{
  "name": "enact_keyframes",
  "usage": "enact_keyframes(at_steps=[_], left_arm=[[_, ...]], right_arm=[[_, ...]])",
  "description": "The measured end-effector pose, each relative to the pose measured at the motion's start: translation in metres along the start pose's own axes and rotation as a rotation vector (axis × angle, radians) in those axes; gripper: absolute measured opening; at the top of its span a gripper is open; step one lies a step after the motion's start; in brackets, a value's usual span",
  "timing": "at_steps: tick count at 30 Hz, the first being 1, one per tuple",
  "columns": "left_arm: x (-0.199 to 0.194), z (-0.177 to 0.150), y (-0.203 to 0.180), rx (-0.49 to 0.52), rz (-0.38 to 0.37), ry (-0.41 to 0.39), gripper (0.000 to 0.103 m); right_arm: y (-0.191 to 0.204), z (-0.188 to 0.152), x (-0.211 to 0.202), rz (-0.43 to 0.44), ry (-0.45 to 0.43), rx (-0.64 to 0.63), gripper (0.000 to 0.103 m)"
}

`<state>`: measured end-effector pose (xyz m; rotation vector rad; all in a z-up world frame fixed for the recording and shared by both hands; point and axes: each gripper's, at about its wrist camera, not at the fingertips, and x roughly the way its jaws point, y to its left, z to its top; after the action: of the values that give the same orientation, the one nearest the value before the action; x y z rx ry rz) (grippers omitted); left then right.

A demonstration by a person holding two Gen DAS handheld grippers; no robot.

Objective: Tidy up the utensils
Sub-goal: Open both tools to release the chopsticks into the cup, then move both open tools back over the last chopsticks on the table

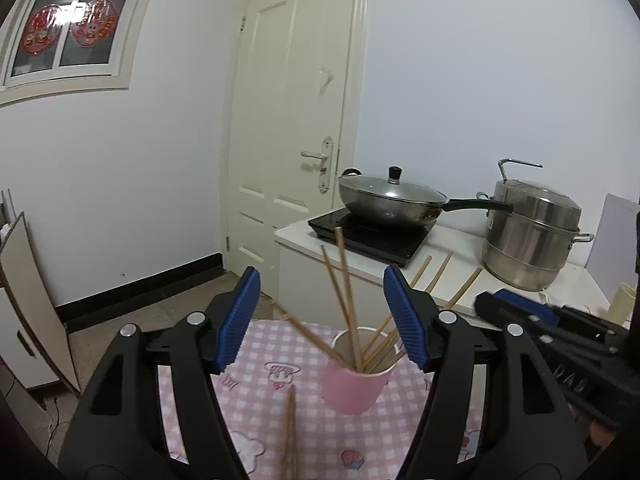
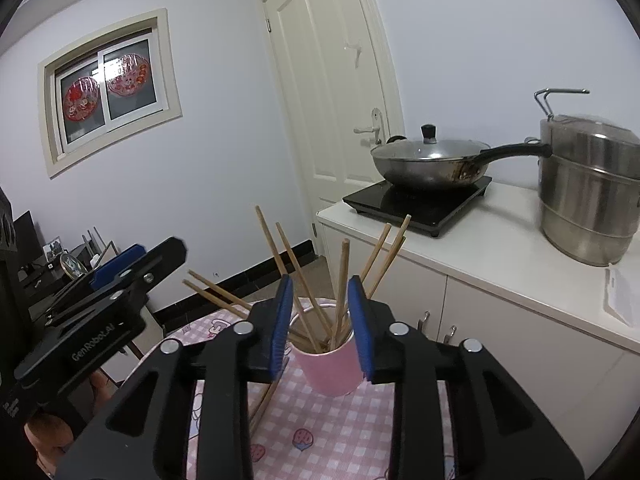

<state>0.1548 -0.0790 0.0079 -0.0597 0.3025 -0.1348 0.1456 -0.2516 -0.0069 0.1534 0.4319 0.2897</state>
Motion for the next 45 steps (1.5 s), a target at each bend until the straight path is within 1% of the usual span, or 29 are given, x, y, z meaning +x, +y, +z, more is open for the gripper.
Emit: enact_keyframes(at_steps=[3, 8, 12, 17, 22, 24, 25, 27, 30, 35, 39, 41, 45], left_arm=[[-0.011, -0.002, 0.01, 0.006, 0.008, 0.028, 0.066], [-0.02, -0.015, 0.031, 0.017, 0.008, 0.138, 0.066], [-0.017, -0.032, 0.045, 0.035, 0.019, 0.237, 0.067], [-0.003, -0.062, 0.062, 0.044, 0.011, 0.354, 0.068], [0.018, -0.093, 0.075, 0.021, -0.035, 0.489, 0.068], [0.029, -0.108, 0.077, 0.02, -0.067, 0.556, 0.068], [0.033, -0.113, 0.077, 0.022, -0.069, 0.577, 0.068], [0.046, -0.129, 0.077, 0.039, -0.081, 0.649, 0.068], [0.06, -0.149, 0.077, 0.03, -0.095, 0.723, 0.068], [0.079, -0.168, 0.078, 0.018, -0.101, 0.786, 0.068], [0.089, -0.179, 0.077, 0.028, -0.087, 0.816, 0.068], [0.091, -0.182, 0.077, 0.033, -0.081, 0.815, 0.068], [0.095, -0.184, 0.072, 0.073, -0.059, 0.803, 0.068]], right_arm=[[0.007, -0.003, -0.01, 0.0, -0.006, -0.006, 0.03], [0.021, -0.015, -0.016, 0.012, 0.008, -0.02, 0.032], [0.035, -0.034, -0.008, 0.027, 0.052, -0.028, 0.033], [0.047, -0.058, 0.01, 0.045, 0.122, -0.029, 0.034], [0.054, -0.081, 0.03, 0.053, 0.194, -0.03, 0.036], [0.055, -0.09, 0.038, 0.056, 0.224, -0.028, 0.039], [0.055, -0.093, 0.041, 0.056, 0.235, -0.027, 0.039], [0.053, -0.1, 0.049, 0.057, 0.266, -0.021, 0.041], [0.052, -0.111, 0.054, 0.053, 0.294, -0.01, 0.042], [0.044, -0.122, 0.065, 0.045, 0.336, 0.008, 0.044], [0.038, -0.128, 0.071, 0.042, 0.358, 0.023, 0.045], [0.036, -0.13, 0.074, 0.041, 0.364, 0.028, 0.045], [0.034, -0.133, 0.078, 0.043, 0.374, 0.036, 0.045]])
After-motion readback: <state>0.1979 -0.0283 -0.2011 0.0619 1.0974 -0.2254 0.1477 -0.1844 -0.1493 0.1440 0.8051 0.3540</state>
